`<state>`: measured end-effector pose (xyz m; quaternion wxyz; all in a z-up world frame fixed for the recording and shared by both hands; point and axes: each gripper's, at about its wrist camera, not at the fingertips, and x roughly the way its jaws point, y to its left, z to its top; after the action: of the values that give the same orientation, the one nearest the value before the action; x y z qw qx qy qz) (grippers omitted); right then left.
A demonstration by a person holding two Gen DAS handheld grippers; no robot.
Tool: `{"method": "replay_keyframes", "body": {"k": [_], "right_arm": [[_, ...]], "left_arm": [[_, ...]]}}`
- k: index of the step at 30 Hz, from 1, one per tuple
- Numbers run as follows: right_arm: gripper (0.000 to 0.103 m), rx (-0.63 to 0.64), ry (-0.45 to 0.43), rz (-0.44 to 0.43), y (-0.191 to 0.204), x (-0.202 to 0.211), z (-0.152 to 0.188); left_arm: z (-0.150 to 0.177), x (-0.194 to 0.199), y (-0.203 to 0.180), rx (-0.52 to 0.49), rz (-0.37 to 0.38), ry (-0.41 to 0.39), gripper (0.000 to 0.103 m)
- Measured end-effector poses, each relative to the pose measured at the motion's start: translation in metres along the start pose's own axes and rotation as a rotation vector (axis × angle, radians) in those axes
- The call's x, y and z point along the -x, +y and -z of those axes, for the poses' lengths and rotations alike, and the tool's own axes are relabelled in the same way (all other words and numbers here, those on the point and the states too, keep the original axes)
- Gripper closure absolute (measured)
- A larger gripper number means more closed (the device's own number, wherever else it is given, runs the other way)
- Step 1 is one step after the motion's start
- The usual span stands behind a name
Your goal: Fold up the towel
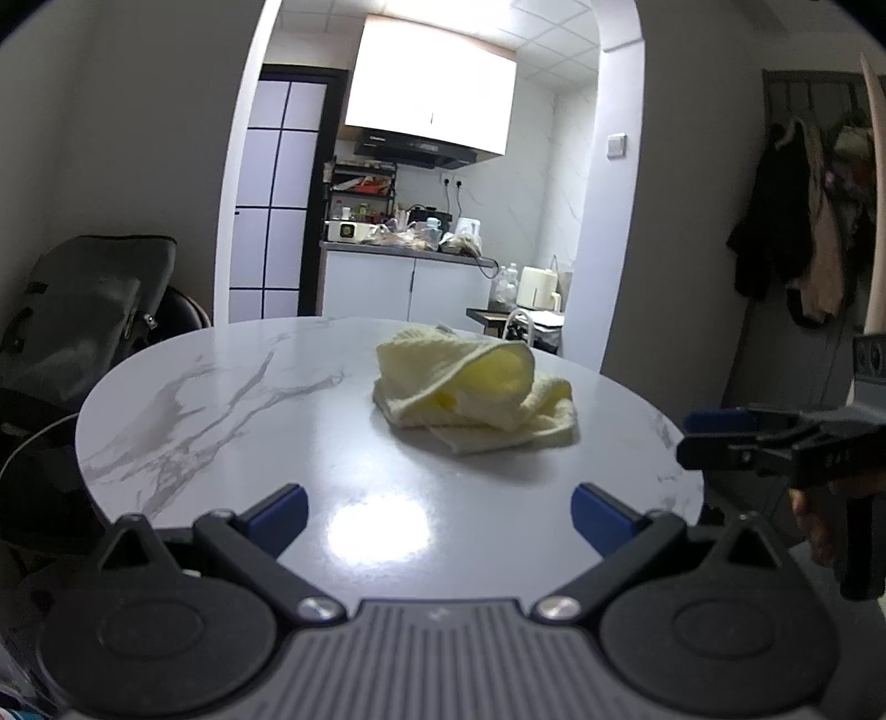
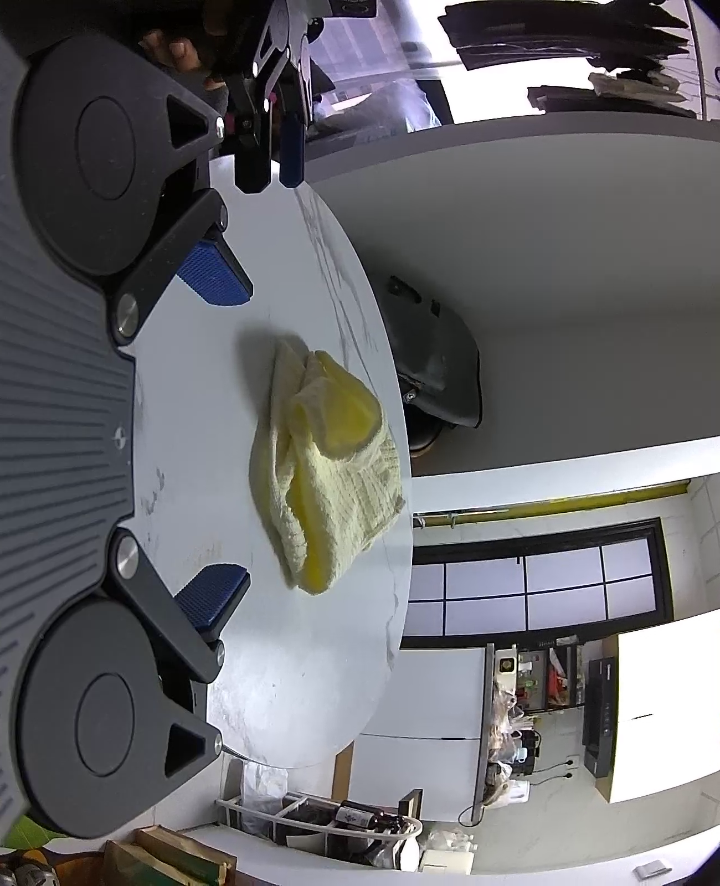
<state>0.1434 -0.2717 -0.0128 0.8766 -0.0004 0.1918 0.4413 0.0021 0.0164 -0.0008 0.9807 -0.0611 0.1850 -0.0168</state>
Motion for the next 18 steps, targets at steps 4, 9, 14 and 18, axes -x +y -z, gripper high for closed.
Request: {"method": "replay_keyframes", "body": {"k": [4, 9, 14, 18], "right_arm": [[0.001, -0.007, 0.001, -0.005, -0.001, -0.004, 0.002], [0.001, 0.010, 0.004, -0.004, 0.001, -0.008, 0.004], [0.001, -0.006, 0.008, 0.001, -0.004, -0.012, 0.003], [0.001, -0.016, 0.018, -0.002, -0.010, -0.015, 0.002]], "left_arm": [[0.001, 0.001, -0.001, -0.005, -0.003, -0.009, 0.000], [0.000, 0.000, 0.000, 0.008, 0.000, -0.009, 0.000], [0.000, 0.002, 0.001, 0.012, 0.001, -0.011, 0.000], [-0.001, -0.001, 0.005, 0.036, -0.001, -0.009, 0.000]]}}
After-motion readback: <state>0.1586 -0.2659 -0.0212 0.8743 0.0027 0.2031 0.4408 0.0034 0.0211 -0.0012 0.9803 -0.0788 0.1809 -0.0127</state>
